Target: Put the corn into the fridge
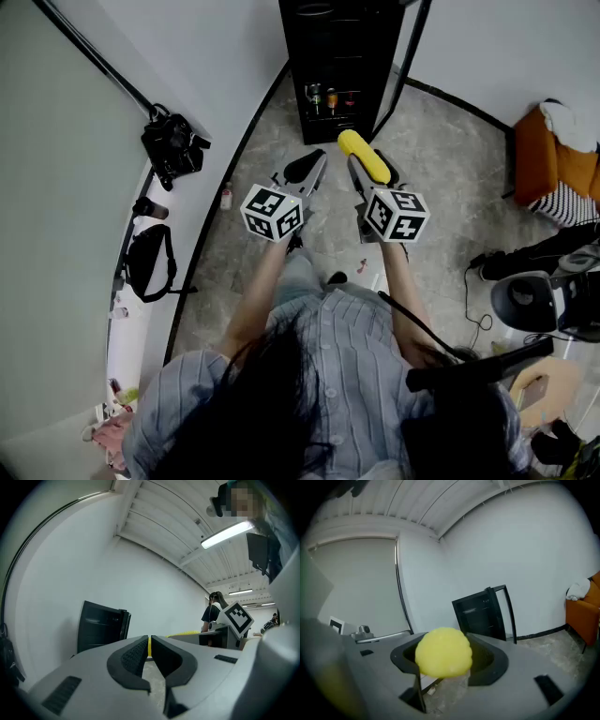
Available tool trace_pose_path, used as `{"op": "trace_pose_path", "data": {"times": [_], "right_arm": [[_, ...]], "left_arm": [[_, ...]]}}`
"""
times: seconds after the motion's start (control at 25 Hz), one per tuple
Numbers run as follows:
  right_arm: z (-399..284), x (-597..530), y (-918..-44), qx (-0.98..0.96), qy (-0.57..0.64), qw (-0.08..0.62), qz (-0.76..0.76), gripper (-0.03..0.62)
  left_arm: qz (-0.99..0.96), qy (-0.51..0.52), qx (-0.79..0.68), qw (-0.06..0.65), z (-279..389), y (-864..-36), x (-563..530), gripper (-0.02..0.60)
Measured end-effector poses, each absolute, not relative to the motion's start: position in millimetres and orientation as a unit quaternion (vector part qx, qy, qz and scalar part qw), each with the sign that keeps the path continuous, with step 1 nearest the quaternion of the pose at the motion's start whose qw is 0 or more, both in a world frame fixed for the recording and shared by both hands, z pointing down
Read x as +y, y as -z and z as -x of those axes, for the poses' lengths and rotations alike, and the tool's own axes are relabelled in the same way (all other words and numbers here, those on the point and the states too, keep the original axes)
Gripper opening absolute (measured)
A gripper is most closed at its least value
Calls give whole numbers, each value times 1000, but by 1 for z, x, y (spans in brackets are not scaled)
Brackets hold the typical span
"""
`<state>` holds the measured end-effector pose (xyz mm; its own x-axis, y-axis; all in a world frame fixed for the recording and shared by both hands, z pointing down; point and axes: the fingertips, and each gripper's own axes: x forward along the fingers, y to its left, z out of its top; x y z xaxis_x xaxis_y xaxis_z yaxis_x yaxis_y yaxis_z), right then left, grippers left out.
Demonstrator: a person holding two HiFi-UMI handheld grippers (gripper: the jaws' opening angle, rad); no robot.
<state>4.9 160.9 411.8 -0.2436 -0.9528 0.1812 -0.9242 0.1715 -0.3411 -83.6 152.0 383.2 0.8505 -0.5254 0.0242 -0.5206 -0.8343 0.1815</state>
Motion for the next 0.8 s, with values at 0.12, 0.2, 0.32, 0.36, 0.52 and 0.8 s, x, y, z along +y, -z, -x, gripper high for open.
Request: {"op": "trace_pose_path", "data": {"times": [0.12, 0.2, 0.32, 0.36, 0.52, 0.8], "right_arm": [[-12, 159, -413, 767, 195, 32, 611, 247], [-13, 157, -414, 769, 203, 40, 604, 247], [-12, 156, -415, 767, 234, 82, 591, 247], [-11, 156, -415, 767, 236, 86, 590, 247], [-15, 153, -416, 770, 222, 74, 594, 247], [-30, 141, -426, 764, 243, 86, 592, 247]], "left_arm": [[-958, 17, -270, 97, 73, -382, 149, 11], [-957, 27, -267, 108, 65, -381, 148, 11], [-957, 35, -264, 115, 59, -379, 146, 11], [-957, 35, -264, 114, 59, -378, 144, 11], [-959, 20, -261, 111, 59, -380, 137, 11], [-962, -4, -245, 117, 41, -392, 133, 11]]}}
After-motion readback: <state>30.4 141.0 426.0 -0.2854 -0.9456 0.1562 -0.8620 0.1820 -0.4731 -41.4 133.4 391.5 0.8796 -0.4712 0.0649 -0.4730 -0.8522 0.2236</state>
